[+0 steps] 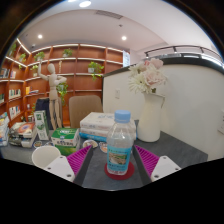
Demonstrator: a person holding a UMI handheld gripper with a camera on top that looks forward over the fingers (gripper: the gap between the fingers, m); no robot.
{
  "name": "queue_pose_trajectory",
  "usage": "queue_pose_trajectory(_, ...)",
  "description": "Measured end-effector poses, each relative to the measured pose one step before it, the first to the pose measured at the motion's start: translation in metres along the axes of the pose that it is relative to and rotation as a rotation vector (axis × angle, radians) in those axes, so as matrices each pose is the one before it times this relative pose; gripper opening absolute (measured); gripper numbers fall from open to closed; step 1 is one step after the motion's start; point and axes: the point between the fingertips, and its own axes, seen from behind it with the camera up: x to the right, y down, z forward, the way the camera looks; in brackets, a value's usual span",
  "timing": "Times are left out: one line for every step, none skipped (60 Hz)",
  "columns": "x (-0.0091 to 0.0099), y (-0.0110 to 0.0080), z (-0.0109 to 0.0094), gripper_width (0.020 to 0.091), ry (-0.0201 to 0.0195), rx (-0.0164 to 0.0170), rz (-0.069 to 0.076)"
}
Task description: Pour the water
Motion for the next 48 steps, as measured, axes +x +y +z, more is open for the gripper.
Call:
queue_pose_trajectory(-0.00061,0.00107,-0.00519,0.0824,-0.00052,-0.00266,-0.0022)
queue_pose_trajectory(-0.00046,0.00106,-0.00526,0.0821,-0.00239,-0.00267,-0.0019)
queue_pose_trajectory(-0.00085,0.00072,-0.00527,0.0822,-0.00459,-0.00152,-0.0029)
queue_pose_trajectory(-0.00057,0.00028,-0.00558,0.0824,-0.00388,0.00041,-0.0028)
queue_pose_trajectory(0.00007,-0.00068,-0.00579,0.0824,-0.00227,0.00400,-0.0031)
queue_pose_trajectory(0.00070,-0.00064,-0.00622,0.0824,-0.00079,0.00431,-0.0035)
queue_pose_trajectory(0.00135,0.00018,-0.00669,0.0825,-0.00104,0.00295,-0.0042)
queue_pose_trajectory(0.00086,-0.00018,-0.00628,0.0825,-0.00077,0.00147,-0.0027)
queue_pose_trajectory(0.00030,-0.00031,-0.00693,0.0827,-0.00394,0.00122,-0.0011)
queue_pose_trajectory(-0.00002,-0.00106,-0.00735,0.0828,-0.00587,0.00301,0.0004)
queue_pose_trajectory(0.00012,-0.00186,-0.00728,0.0832,-0.00586,0.00719,0.0009)
queue_pose_trajectory(0.00019,-0.00283,-0.00776,0.0832,-0.00704,0.01097,0.0003)
queue_pose_trajectory(0.00002,-0.00316,-0.00746,0.0832,-0.00707,0.01278,0.0003)
queue_pose_trajectory(0.00033,-0.00356,-0.00512,0.0833,-0.00760,0.01034,0.0027)
queue_pose_trajectory(-0.00027,-0.00248,-0.00778,0.0831,-0.00668,0.00920,0.0046)
queue_pose_trajectory(-0.00021,-0.00230,-0.00713,0.0831,-0.00659,0.00629,0.0076)
queue_pose_trajectory(-0.00018,-0.00241,-0.00782,0.0832,-0.00695,0.00315,0.0083)
queue_pose_trajectory(-0.00086,-0.00164,-0.00615,0.0831,-0.00873,0.00193,0.0099)
queue_pose_trajectory(-0.00172,-0.00165,-0.00625,0.0831,-0.01136,0.00198,0.0085)
queue_pose_trajectory(-0.00207,-0.00178,-0.00614,0.0832,-0.01189,0.00363,0.0063)
queue_pose_trajectory(-0.00213,-0.00204,-0.00578,0.0832,-0.01066,0.00498,0.0046)
queue_pose_trajectory(-0.00227,-0.00208,-0.00555,0.0831,-0.01051,0.00556,0.0028)
queue_pose_trajectory(-0.00233,-0.00202,-0.00518,0.0831,-0.01023,0.00569,0.0020)
queue_pose_trajectory(-0.00301,-0.00121,-0.00140,0.0832,-0.00913,0.00765,0.0021)
queue_pose_trajectory(-0.00187,-0.00235,-0.00655,0.0833,-0.00730,0.00451,0.0010)
queue_pose_trajectory(-0.00273,-0.00114,-0.00407,0.0830,-0.00743,0.00367,-0.0005)
queue_pose_trajectory(-0.00299,-0.00042,-0.00390,0.0831,-0.00713,0.00015,-0.0053)
queue_pose_trajectory(-0.00322,0.00020,-0.00340,0.0830,-0.00652,-0.00255,-0.0105)
queue_pose_trajectory(-0.00293,0.00043,-0.00289,0.0831,-0.00573,-0.00273,-0.0138)
queue_pose_trajectory(-0.00320,0.00024,-0.00299,0.0832,-0.00494,-0.00209,-0.0140)
queue_pose_trajectory(-0.00244,0.00059,-0.00158,0.0831,-0.00377,-0.00035,-0.0123)
queue_pose_trajectory(-0.00274,0.00021,-0.00299,0.0832,-0.00407,-0.00141,-0.0106)
queue_pose_trajectory(-0.00324,-0.00018,-0.00289,0.0832,-0.00607,-0.00031,-0.0075)
queue_pose_trajectory(-0.00392,-0.00028,-0.00241,0.0832,-0.00902,0.00098,-0.0043)
queue_pose_trajectory(-0.00403,-0.00058,-0.00240,0.0832,-0.01078,0.00215,-0.0017)
queue_pose_trajectory(-0.00376,-0.00011,-0.00220,0.0833,-0.01151,0.00413,0.0002)
queue_pose_trajectory(-0.00402,-0.00092,-0.00188,0.0838,-0.01017,0.00320,0.0011)
queue_pose_trajectory(-0.00397,-0.00055,-0.00156,0.0838,-0.01027,0.00268,0.0012)
queue_pose_trajectory(-0.00417,-0.00038,-0.00126,0.0837,-0.01120,0.00195,0.0006)
queue_pose_trajectory(-0.00408,-0.00029,-0.00144,0.0836,-0.01092,0.00051,0.0004)
queue_pose_trajectory(-0.00397,-0.00012,-0.00136,0.0835,-0.01062,0.00013,0.0004)
queue_pose_trajectory(-0.00308,-0.00011,-0.00001,0.0836,-0.01072,0.00022,0.0004)
queue_pose_trajectory(-0.00383,-0.00060,-0.00278,0.0837,-0.00991,-0.00042,-0.0018)
queue_pose_trajectory(-0.00365,-0.00021,-0.00115,0.0837,-0.01023,0.00084,-0.0028)
queue_pose_trajectory(-0.00357,-0.00084,-0.00128,0.0837,-0.00996,0.00174,-0.0034)
queue_pose_trajectory(-0.00318,-0.00103,-0.00092,0.0836,-0.00879,0.00279,-0.0022)
queue_pose_trajectory(-0.00263,-0.00079,-0.00103,0.0835,-0.00653,0.00224,0.0002)
queue_pose_trajectory(-0.00216,-0.00062,-0.00057,0.0835,-0.00492,0.00157,0.0018)
